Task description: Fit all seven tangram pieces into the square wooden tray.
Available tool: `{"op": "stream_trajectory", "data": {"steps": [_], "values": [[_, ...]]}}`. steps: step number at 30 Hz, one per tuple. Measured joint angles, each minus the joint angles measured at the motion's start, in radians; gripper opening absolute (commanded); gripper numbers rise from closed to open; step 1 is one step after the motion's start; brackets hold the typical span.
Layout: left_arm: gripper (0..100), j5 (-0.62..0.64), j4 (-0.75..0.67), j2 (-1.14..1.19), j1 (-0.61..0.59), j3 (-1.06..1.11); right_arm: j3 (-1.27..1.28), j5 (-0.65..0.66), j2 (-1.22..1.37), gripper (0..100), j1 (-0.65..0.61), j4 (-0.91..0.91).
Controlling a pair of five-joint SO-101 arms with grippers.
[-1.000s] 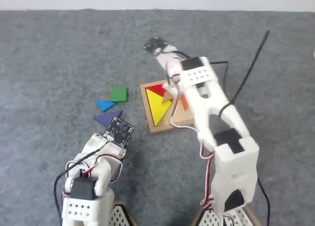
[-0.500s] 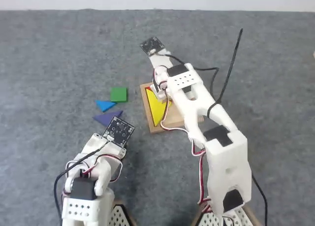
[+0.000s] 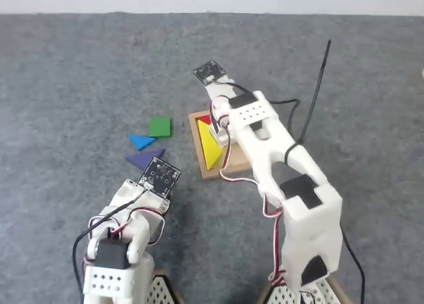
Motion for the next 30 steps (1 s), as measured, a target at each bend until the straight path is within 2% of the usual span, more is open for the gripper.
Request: {"op": "stream_trajectory", "data": {"steps": [6, 13, 17, 30], "values": [[12, 0.0, 0.0, 0.0, 0.0, 0.0, 0.133, 0.029, -0.106, 26.3, 0.0, -0.034], [12, 0.0, 0.0, 0.0, 0.0, 0.0, 0.143, 0.037, -0.164, 26.3, 0.043, -0.041], [12, 0.0, 0.0, 0.0, 0.0, 0.0, 0.143, -0.006, -0.164, 26.3, 0.058, -0.083], [12, 0.0, 0.0, 0.0, 0.002, 0.0, 0.143, -0.051, -0.164, 26.3, -0.005, -0.161]]}}
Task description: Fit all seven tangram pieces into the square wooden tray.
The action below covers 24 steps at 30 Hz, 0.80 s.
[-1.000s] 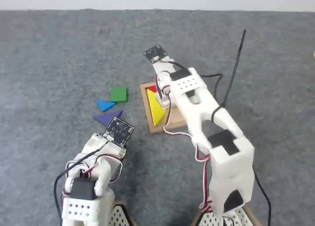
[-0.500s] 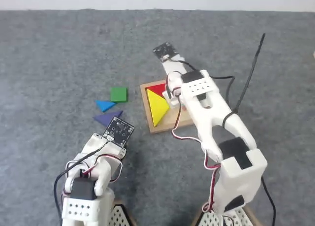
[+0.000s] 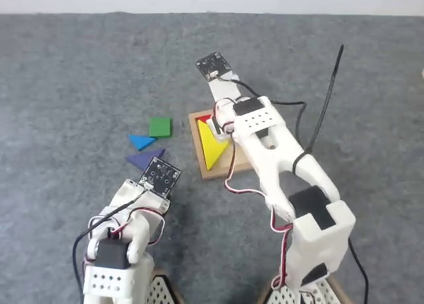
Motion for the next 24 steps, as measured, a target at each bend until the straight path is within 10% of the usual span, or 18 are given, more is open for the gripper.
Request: {"op": "stream_trajectory", "data": {"steps": [24], "values": [[12, 0.0, 0.0, 0.0, 0.0, 0.0, -0.064, -0.101, 0.129, 26.2, 0.028, 0.066]]}}
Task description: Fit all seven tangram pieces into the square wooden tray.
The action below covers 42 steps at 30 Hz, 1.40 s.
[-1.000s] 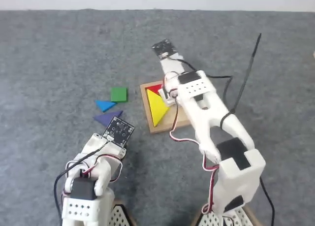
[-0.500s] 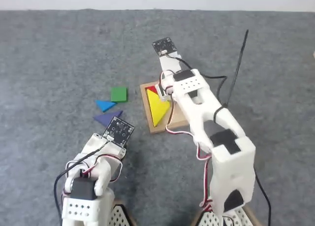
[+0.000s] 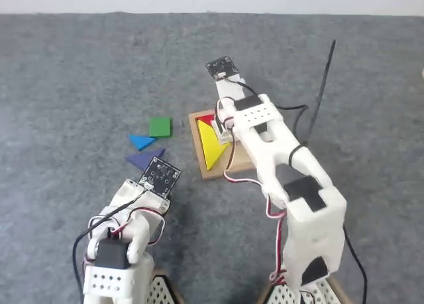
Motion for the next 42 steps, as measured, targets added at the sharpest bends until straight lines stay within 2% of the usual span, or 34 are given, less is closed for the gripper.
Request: {"op": "stream_trajectory", "data": {"steps": [8, 19, 26, 33, 39, 42], "values": [[12, 0.0, 0.0, 0.0, -0.002, 0.0, 0.15, 0.006, -0.18, 26.2, 0.002, -0.058], [12, 0.0, 0.0, 0.0, 0.0, 0.0, 0.244, 0.006, -0.184, 26.2, 0.002, -0.109], [12, 0.0, 0.0, 0.0, 0.0, 0.0, 0.097, 0.009, -0.035, 26.2, 0.008, -0.106], [12, 0.0, 0.0, 0.0, 0.0, 0.0, -0.152, 0.009, 0.118, 26.2, 0.0, -0.018], [12, 0.0, 0.0, 0.0, -0.002, 0.0, -0.187, 0.009, 0.103, 26.2, 0.002, 0.038], [12, 0.0, 0.0, 0.0, 0.0, 0.0, -0.118, 0.009, 0.002, 26.2, 0.002, 0.041]]}}
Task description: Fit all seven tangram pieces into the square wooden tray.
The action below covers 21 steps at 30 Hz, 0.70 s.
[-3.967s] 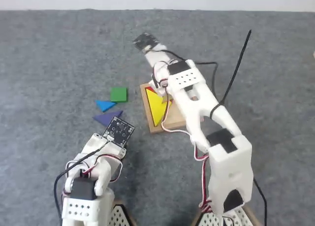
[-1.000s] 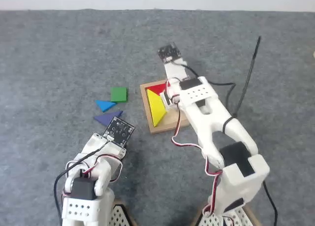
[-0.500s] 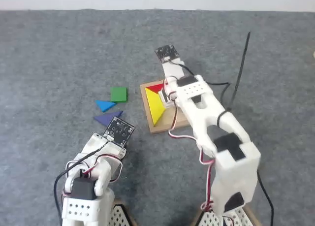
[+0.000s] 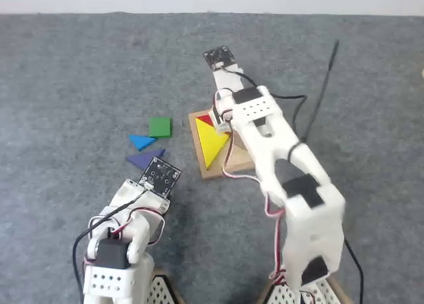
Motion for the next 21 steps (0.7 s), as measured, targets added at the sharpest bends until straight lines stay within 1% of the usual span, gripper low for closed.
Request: {"op": "stream_trajectory", "data": {"steps": [4, 8, 9, 12, 13, 14, 16, 21], "values": [[12, 0.0, 0.0, 0.0, 0.0, 0.0, 0.184, 0.0, -0.203, 26.2, 0.003, -0.038], [12, 0.0, -0.011, 0.0, 0.0, 0.0, 0.437, 0.0, -0.422, 25.3, 0.029, -0.11], [12, 0.0, -0.028, 0.0, 0.0, 0.0, 0.505, 0.0, -0.47, 22.5, 0.038, -0.124], [12, -0.006, -0.055, 0.0, -0.005, 0.0, 0.675, 0.006, -0.603, 6.9, 0.084, -0.143], [12, -0.032, -0.055, 0.0, -0.011, -0.002, 0.721, 0.018, -0.644, 2.4, 0.107, -0.143], [12, -0.068, -0.055, 0.0, -0.015, -0.003, 0.763, 0.032, -0.686, 1.7, 0.133, -0.147], [12, -0.114, -0.06, 0.0, -0.046, -0.023, 0.842, 0.054, -0.77, 3.5, 0.187, -0.152], [12, -0.118, -0.072, 0.002, -0.14, -0.158, 1.049, 0.114, -0.988, 0.6, 0.288, -0.152]]}}
